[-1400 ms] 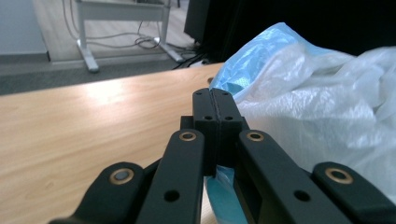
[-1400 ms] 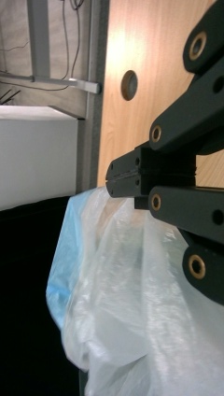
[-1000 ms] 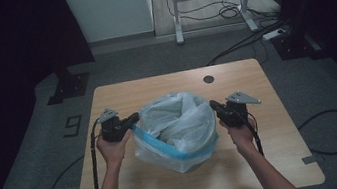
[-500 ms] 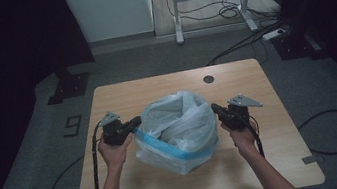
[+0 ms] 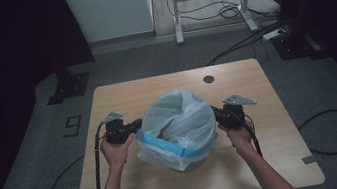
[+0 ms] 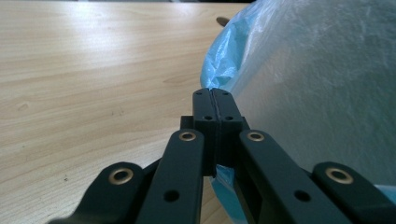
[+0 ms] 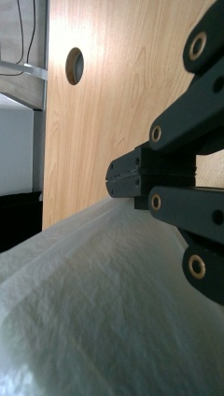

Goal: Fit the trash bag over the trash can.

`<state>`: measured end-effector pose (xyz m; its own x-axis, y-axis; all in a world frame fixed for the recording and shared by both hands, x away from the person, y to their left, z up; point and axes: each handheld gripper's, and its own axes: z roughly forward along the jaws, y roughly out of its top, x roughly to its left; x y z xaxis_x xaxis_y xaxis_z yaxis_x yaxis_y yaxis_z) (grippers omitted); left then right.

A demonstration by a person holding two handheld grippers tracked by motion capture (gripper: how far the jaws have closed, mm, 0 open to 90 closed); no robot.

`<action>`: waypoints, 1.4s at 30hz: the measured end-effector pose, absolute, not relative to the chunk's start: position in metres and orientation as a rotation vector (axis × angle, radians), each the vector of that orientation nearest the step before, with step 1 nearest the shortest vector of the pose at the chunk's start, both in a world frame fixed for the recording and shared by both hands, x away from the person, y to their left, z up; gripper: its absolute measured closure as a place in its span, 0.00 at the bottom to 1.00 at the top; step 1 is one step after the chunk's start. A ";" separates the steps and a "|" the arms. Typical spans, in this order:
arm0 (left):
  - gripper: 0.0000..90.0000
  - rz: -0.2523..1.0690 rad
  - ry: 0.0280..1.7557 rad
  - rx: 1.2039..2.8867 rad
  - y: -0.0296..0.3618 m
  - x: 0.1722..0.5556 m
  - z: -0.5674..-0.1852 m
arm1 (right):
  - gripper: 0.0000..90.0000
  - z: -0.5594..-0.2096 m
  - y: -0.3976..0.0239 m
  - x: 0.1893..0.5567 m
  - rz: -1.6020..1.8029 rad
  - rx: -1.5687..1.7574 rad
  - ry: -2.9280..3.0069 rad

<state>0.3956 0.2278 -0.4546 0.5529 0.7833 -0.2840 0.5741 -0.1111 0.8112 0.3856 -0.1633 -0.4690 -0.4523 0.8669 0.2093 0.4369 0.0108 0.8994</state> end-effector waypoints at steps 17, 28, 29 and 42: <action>0.98 0.299 1.071 1.733 0.227 0.384 -0.439 | 0.60 -0.442 -0.197 0.299 1.642 1.160 1.690; 0.98 0.296 1.080 1.724 0.230 0.378 -0.438 | 0.41 -0.467 -0.182 0.260 1.763 0.965 1.940; 0.98 0.296 1.080 1.723 0.230 0.378 -0.438 | 0.41 -0.467 -0.182 0.260 1.763 0.965 1.940; 0.98 0.283 1.093 1.717 0.227 0.377 -0.445 | 0.43 -0.471 -0.152 0.248 1.761 0.795 2.069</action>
<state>0.3774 0.2270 -0.4447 0.5578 0.7730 -0.3023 0.5293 -0.0507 0.8469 0.2482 -0.1522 -0.4714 -0.7982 0.5908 0.1176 0.2107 0.0909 0.9733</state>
